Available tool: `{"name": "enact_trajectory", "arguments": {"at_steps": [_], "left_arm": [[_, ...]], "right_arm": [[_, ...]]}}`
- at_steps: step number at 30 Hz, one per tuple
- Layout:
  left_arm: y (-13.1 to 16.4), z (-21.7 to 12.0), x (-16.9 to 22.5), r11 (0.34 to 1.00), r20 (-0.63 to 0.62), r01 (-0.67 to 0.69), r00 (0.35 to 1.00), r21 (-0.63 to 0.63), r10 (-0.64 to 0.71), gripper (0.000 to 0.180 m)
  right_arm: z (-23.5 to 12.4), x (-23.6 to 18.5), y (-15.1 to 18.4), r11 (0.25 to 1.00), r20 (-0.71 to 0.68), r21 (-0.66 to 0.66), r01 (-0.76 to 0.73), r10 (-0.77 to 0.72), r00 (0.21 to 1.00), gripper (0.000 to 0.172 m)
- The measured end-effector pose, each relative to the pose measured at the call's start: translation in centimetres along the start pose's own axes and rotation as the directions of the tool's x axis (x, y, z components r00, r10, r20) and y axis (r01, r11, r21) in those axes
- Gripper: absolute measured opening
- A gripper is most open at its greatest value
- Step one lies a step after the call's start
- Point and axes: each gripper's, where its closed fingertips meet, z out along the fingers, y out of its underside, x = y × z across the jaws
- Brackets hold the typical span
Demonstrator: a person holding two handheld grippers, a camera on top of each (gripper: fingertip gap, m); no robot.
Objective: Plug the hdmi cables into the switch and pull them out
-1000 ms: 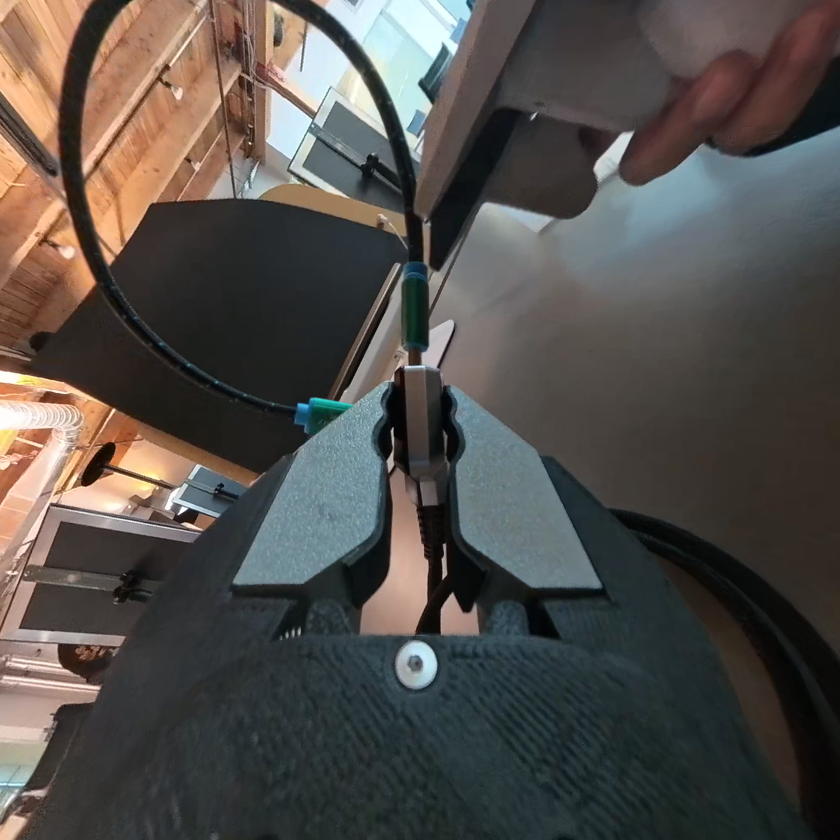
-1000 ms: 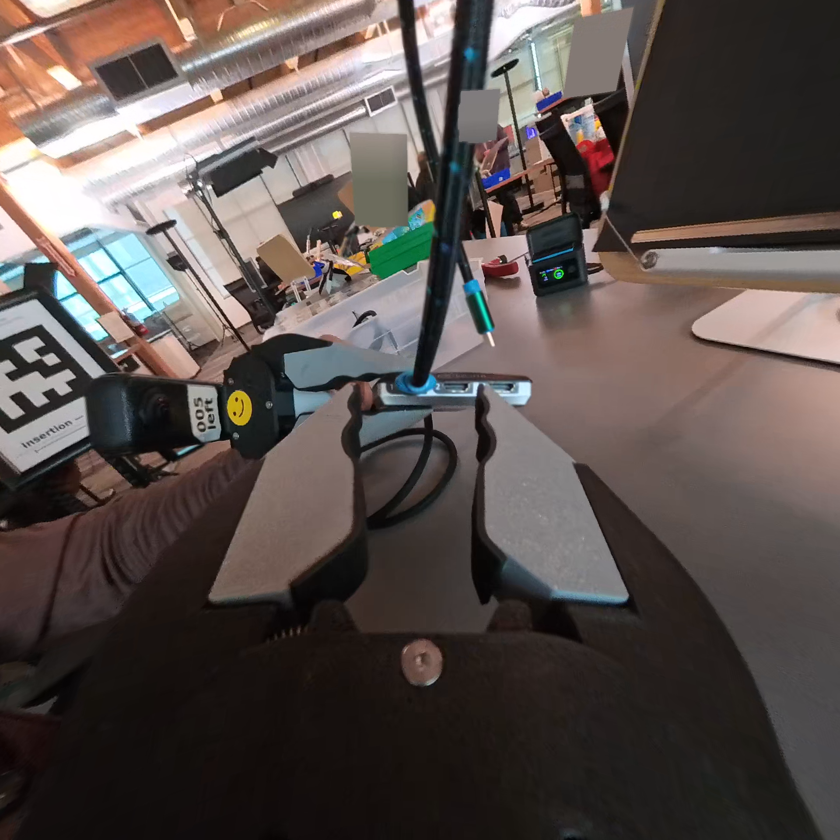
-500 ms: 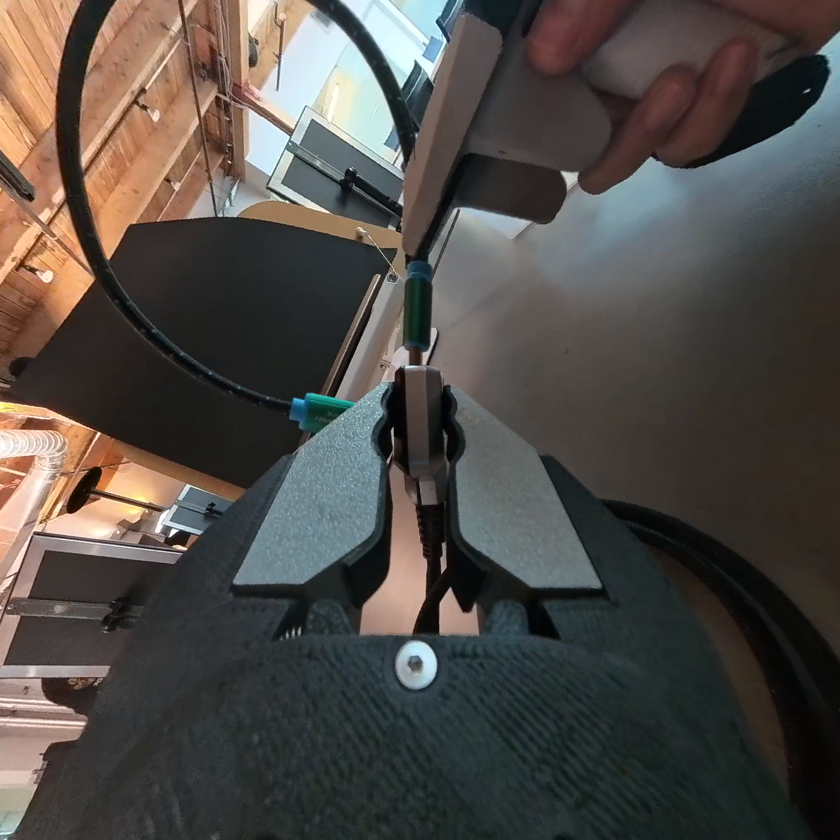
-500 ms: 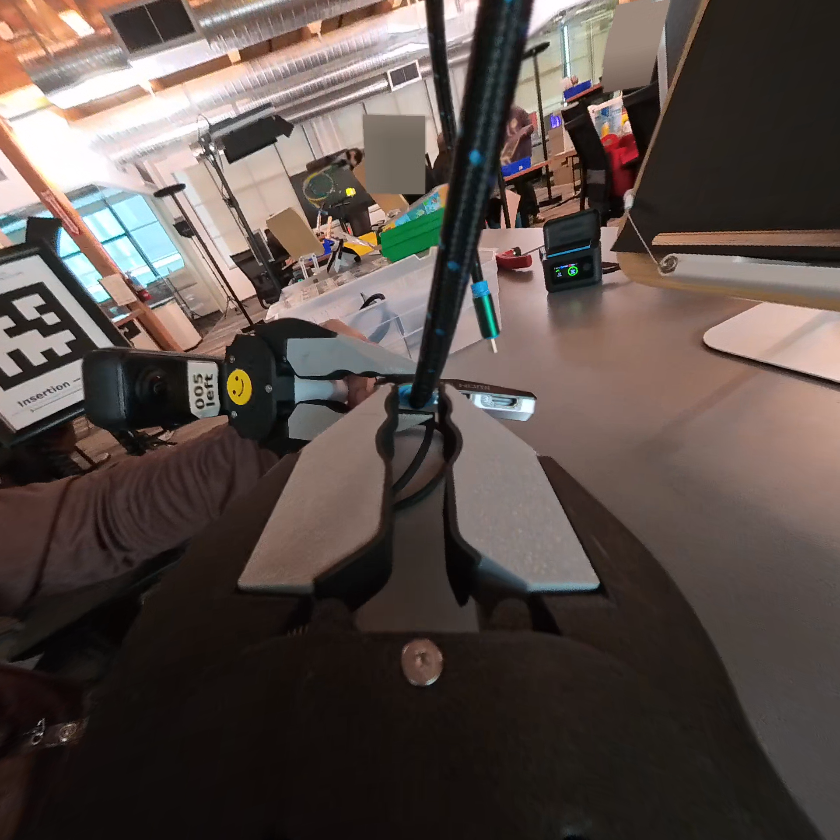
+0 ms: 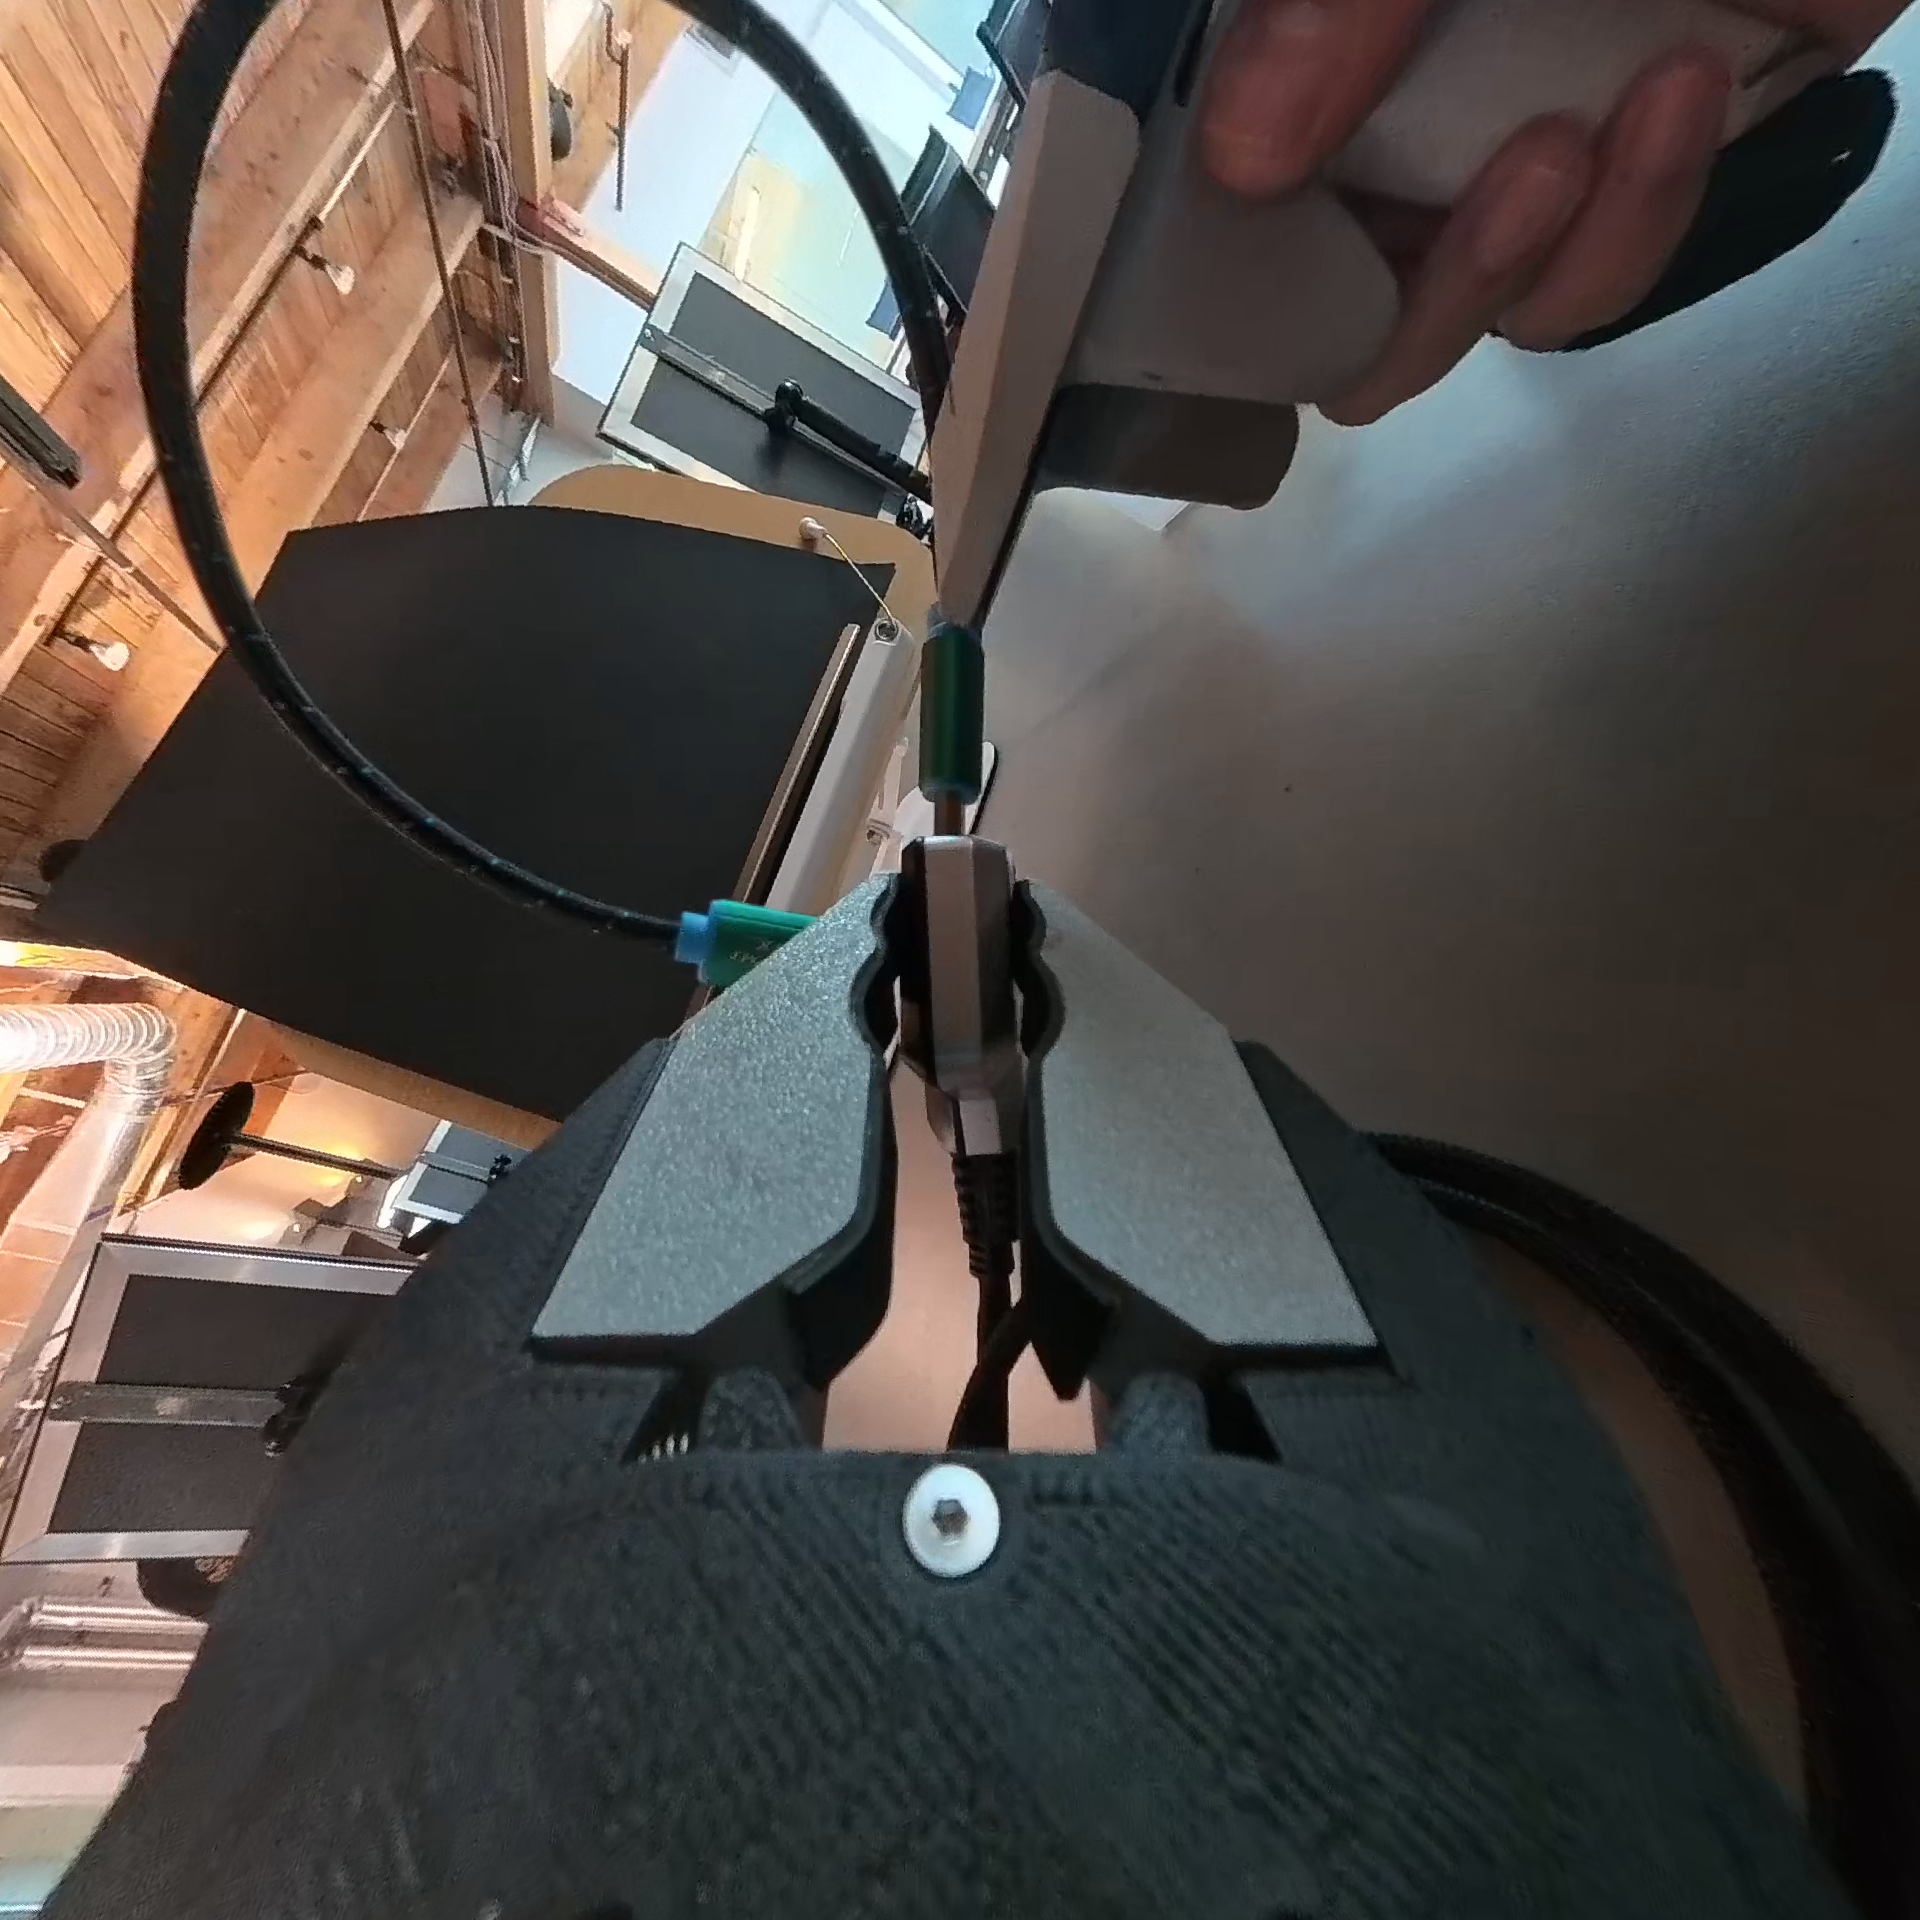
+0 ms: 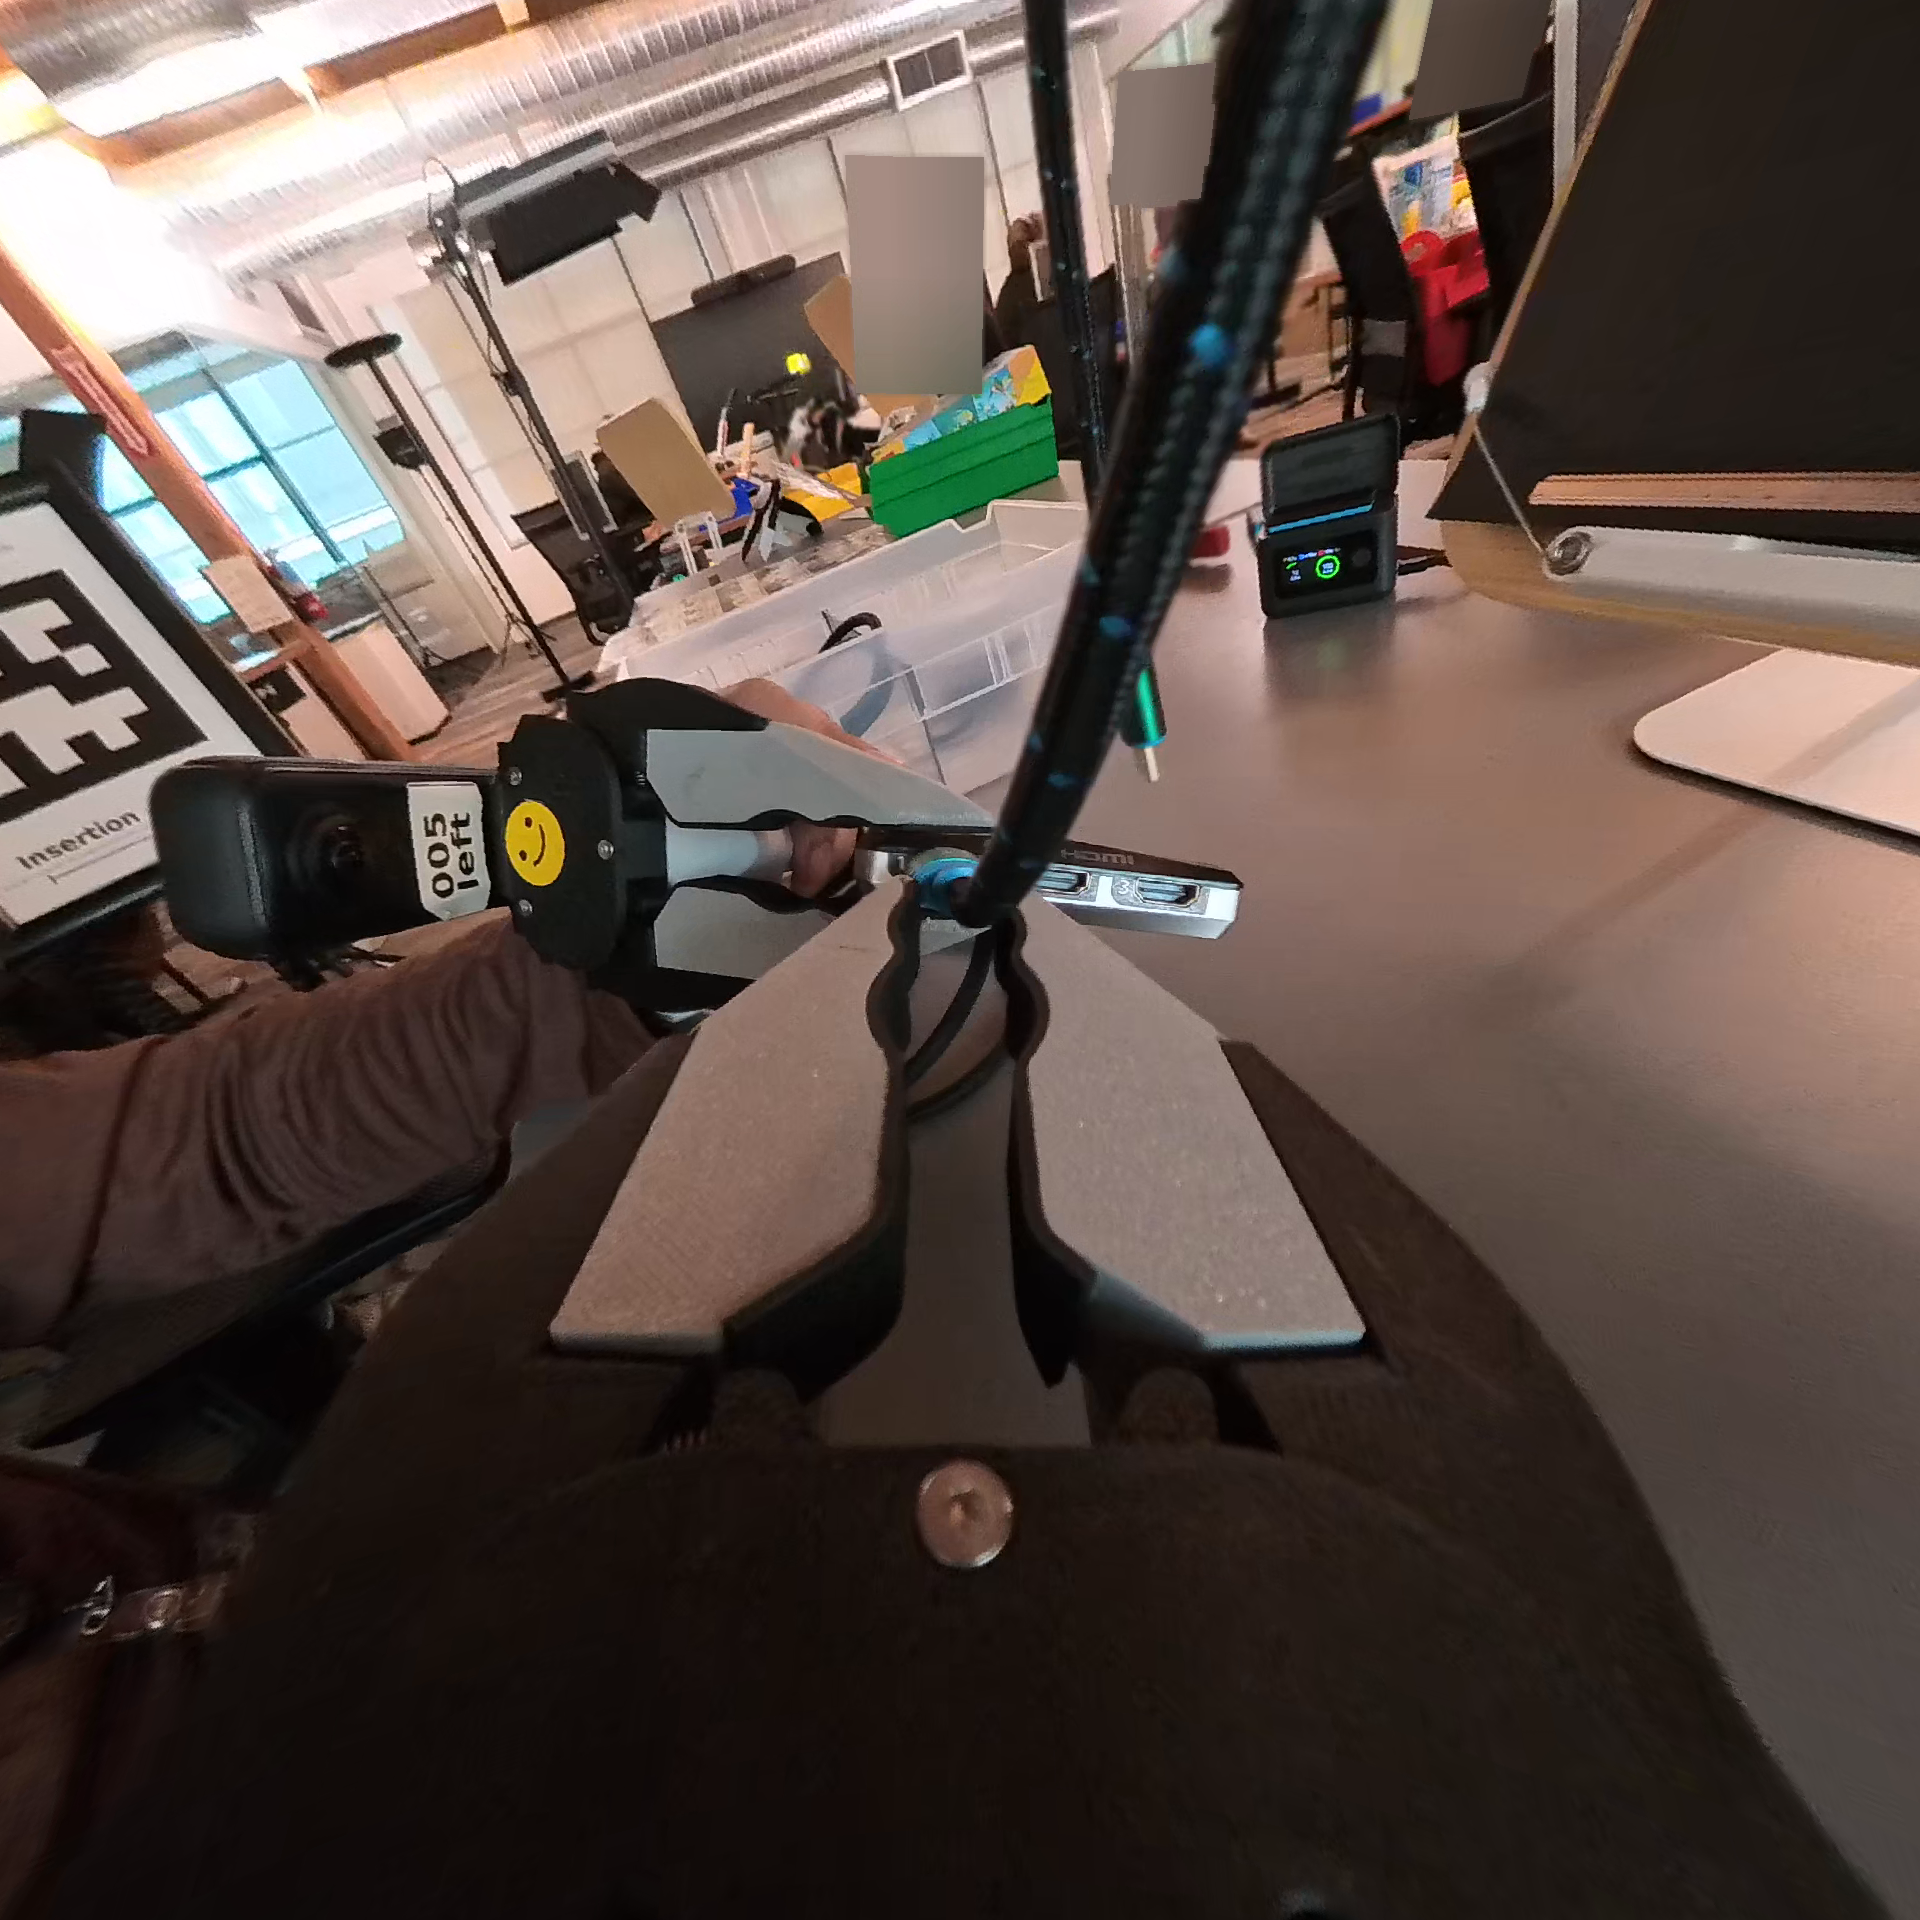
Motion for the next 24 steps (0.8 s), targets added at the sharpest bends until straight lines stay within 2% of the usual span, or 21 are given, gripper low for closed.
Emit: {"name": "enact_trajectory", "arguments": {"at_steps": [15,24], "left_arm": [[0.28,0.03,0.30,0.997,0.007,-0.070,0.998,-0.022,0.070,0.018],[0.72,0.22,0.88,0.988,-0.006,-0.134,0.991,-0.074,0.134,0.018]], "right_arm": [[-0.01,0.25,0.27,0.996,0.034,-0.006,-0.090,0.090,0.995,0.009],[0.12,0.55,0.92,0.999,-0.001,-0.053,-0.009,0.009,1.000,0.007]]}}
